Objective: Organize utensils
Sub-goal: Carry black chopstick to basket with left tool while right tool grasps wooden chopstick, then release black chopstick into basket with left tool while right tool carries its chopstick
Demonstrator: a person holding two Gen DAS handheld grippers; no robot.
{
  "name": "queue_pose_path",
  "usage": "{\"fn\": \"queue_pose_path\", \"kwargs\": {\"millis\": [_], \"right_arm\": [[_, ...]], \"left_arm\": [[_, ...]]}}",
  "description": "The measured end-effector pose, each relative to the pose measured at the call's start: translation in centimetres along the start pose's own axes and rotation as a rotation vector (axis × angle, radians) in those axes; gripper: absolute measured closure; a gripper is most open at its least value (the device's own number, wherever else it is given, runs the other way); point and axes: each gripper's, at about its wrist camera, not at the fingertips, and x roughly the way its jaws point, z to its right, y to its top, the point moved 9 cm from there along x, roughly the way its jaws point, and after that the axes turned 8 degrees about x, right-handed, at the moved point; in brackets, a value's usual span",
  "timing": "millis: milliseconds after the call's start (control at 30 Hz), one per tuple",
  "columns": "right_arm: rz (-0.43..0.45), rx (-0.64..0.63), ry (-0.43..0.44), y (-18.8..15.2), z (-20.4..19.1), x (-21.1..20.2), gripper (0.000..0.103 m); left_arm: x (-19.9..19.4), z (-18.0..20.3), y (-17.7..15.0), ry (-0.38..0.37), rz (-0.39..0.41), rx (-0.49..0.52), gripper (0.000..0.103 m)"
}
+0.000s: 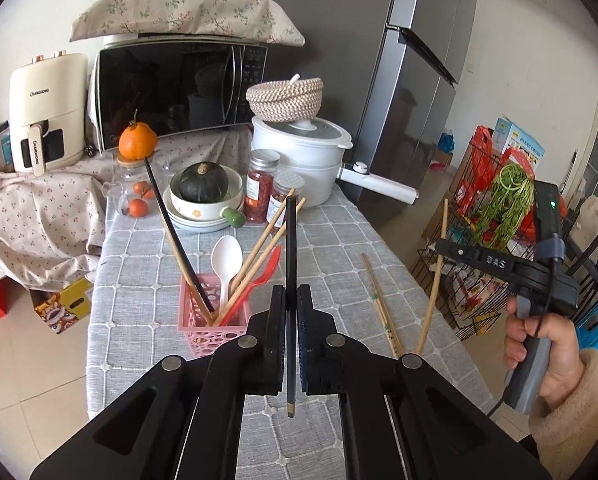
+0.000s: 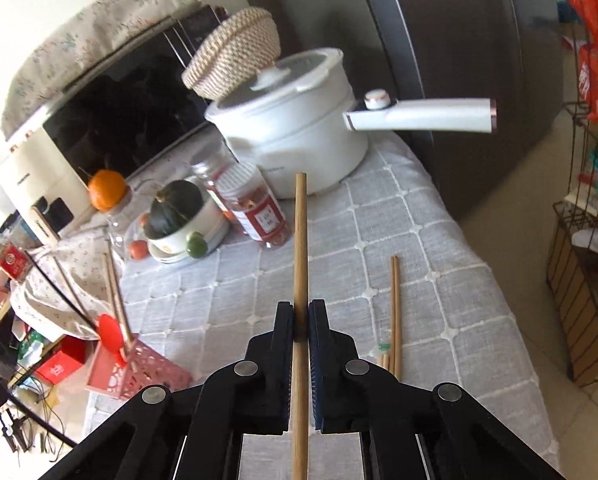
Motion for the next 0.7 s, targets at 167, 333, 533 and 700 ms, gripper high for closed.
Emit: {"fn": "queue_pose_path", "kwargs": {"millis": [167,333,533,700], "right_arm": [[0.082,0.031,0.069,-0.3,-1.3,-4.7,0.097],[0.117,0.016,0.135,0.2,-3.0,-6.4,0.097],[0.097,-0.005,0.173,0.0,-5.4,-4.9,0.097],[0.085,-0.051,0.2,-0.4,-8.1,-3.6,0.097]], "left_arm": [[-2.8,-1.3,2.2,0.042,0.092,-0.041,0.098],[-4.7,-4.8,4.4,0.137,0.187,-0.103,0.098],[-4.0,-7.8,5.3,0.194,0.279,-0.153,0.098],[-1.6,-8.6,5.3,0.254,0.255,-0.127,0.098]]}}
